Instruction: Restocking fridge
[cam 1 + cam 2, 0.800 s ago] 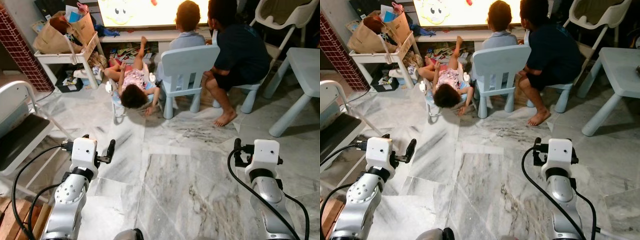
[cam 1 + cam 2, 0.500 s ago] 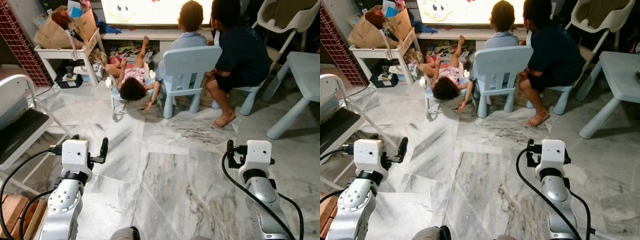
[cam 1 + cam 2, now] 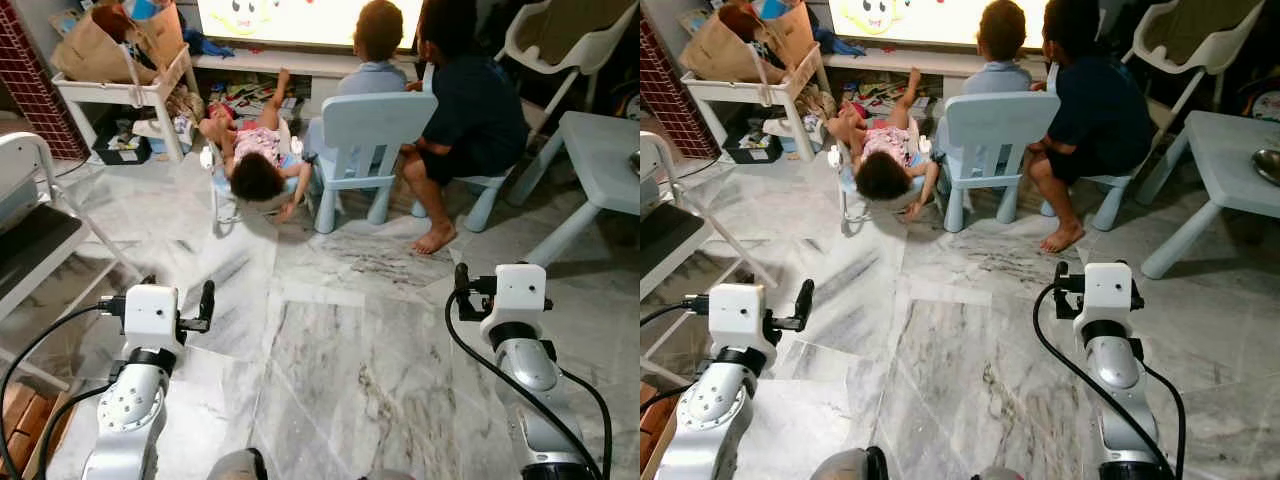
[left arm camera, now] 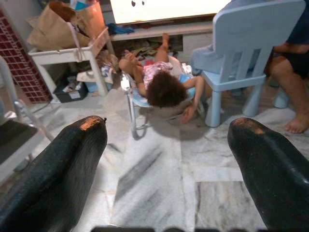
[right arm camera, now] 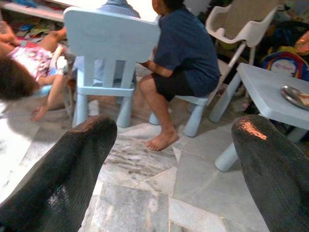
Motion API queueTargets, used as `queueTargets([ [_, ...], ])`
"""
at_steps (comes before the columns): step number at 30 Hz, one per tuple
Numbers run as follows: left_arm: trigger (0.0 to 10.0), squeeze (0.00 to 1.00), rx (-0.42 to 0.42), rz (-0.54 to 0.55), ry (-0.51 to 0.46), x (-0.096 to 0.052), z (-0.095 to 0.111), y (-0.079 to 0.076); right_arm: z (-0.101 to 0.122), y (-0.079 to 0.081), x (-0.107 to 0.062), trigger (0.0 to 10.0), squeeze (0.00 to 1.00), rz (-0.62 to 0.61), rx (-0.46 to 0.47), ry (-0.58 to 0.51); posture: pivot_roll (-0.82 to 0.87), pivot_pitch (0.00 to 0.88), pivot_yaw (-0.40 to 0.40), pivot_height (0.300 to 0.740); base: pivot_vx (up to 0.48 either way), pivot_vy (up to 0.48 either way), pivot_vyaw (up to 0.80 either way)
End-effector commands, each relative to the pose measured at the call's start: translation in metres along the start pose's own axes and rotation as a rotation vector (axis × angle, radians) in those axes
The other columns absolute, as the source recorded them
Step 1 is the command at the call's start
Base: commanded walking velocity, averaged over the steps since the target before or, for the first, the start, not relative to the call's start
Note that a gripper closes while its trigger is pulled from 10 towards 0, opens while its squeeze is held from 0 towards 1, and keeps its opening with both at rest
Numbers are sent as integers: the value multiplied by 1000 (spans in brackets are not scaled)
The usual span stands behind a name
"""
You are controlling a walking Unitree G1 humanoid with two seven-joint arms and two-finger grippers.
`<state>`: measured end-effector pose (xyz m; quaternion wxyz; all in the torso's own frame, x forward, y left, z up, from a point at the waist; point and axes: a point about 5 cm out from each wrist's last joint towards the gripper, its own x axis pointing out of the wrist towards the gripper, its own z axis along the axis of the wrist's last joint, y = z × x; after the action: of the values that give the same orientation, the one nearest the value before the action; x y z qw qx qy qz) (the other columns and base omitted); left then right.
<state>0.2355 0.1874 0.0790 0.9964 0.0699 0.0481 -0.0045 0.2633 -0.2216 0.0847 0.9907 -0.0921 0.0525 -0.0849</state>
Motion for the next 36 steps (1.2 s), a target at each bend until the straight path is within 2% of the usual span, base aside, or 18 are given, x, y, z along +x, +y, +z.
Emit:
queueTargets([
  [1, 10000, 0, 4, -37, 5, 6, -1, -8, 11, -16, -1, 10000, 0, -70, -11, -36, -156, 68, 18, 740, 0, 0, 0],
  [5, 10000, 0, 23, -82, 13, 10, -4, -15, 13, -22, -7, 10000, 0, -86, -25, -51, -187, 95, 46, 740, 0, 0, 0],
  [7, 10000, 0, 21, -102, 39, 9, -12, -20, 8, -22, -18, 10000, 0, -81, -40, -38, -173, 107, 40, 740, 0, 0, 0],
  [10, 10000, 0, 56, -146, 26, 7, -12, -25, 5, -22, -24, 10000, 0, -81, -31, -19, -159, 104, 37, 740, 0, 0, 0],
  [15, 10000, 0, 43, -183, 22, 8, -11, -29, 4, -18, -25, 10000, 0, -88, -37, -28, -182, 116, 77, 740, 0, 0, 0],
  [19, 10000, 0, 39, -132, -6, 22, -5, -20, 5, -13, -24, 10000, 0, -97, -33, -35, -199, 96, 65, 740, 0, 0, 0],
  [24, 10000, 0, 39, -95, -28, 26, 1, -13, 8, -8, -20, 10000, 0, -73, -12, -34, -168, 90, 51, 740, 0, 0, 0],
  [27, 10000, 0, 17, -1, -25, 22, 2, 2, 6, -2, -15, 10000, 0, -43, 27, -17, -144, 108, 52, 740, 0, 0, 0],
  [30, 10000, 0, 24, 68, 7, 11, -7, 13, 6, 2, -16, 10000, 0, -6, 16, -20, -122, 105, 40, 740, 0, 0, 0],
  [32, 10000, 0, 24, 79, 19, 7, -9, 16, 6, 4, -16, 10000, 0, 7, -21, -18, -106, 119, 40, 740, 0, 0, 0],
  [36, 10000, 0, 27, 84, 32, 2, -11, 18, 4, 13, -16, 10000, 0, 66, -39, -25, -81, 134, 38, 740, 0, 0, 147],
])
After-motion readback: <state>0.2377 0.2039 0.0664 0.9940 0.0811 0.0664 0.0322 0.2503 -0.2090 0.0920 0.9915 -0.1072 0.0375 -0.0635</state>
